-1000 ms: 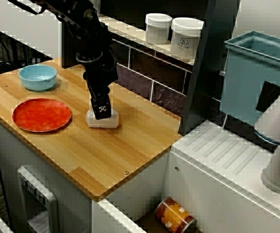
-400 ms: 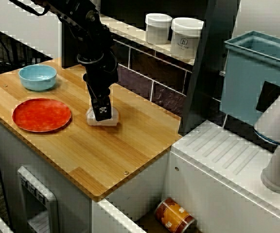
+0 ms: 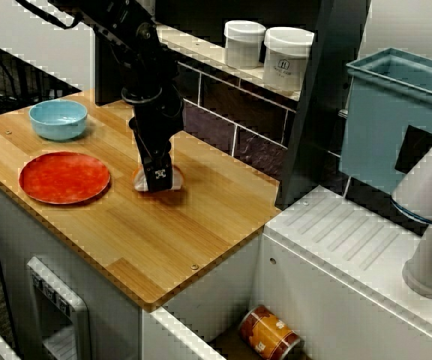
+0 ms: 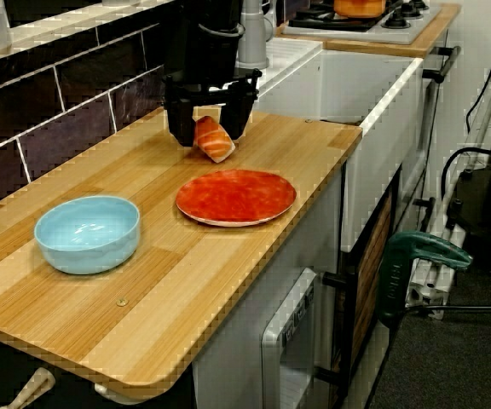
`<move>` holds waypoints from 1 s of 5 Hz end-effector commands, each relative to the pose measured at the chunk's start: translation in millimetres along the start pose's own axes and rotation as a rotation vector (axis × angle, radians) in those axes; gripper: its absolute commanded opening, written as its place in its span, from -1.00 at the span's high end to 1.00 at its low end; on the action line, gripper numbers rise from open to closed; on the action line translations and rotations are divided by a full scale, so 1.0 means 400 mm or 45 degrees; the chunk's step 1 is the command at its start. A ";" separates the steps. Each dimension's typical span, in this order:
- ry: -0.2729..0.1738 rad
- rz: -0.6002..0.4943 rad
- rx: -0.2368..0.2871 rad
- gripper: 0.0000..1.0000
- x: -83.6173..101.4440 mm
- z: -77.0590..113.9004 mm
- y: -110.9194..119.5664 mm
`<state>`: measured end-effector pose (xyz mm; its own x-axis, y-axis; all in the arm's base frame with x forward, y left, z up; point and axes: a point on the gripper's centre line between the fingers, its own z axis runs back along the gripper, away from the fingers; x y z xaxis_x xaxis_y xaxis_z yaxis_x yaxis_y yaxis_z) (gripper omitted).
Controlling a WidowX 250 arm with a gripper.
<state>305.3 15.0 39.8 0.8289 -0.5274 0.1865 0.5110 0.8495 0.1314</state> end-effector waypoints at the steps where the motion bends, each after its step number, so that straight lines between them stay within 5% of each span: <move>1: -0.029 0.028 0.034 -1.00 0.016 0.031 -0.002; 2: -0.018 0.033 -0.013 -1.00 0.017 0.046 0.010; 3: -0.026 0.067 -0.052 1.00 0.024 0.050 0.025; 5: -0.010 0.081 -0.073 1.00 0.029 0.039 0.041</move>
<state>307.2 22.9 46.0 0.8716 -0.4611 0.1666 0.4622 0.8861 0.0345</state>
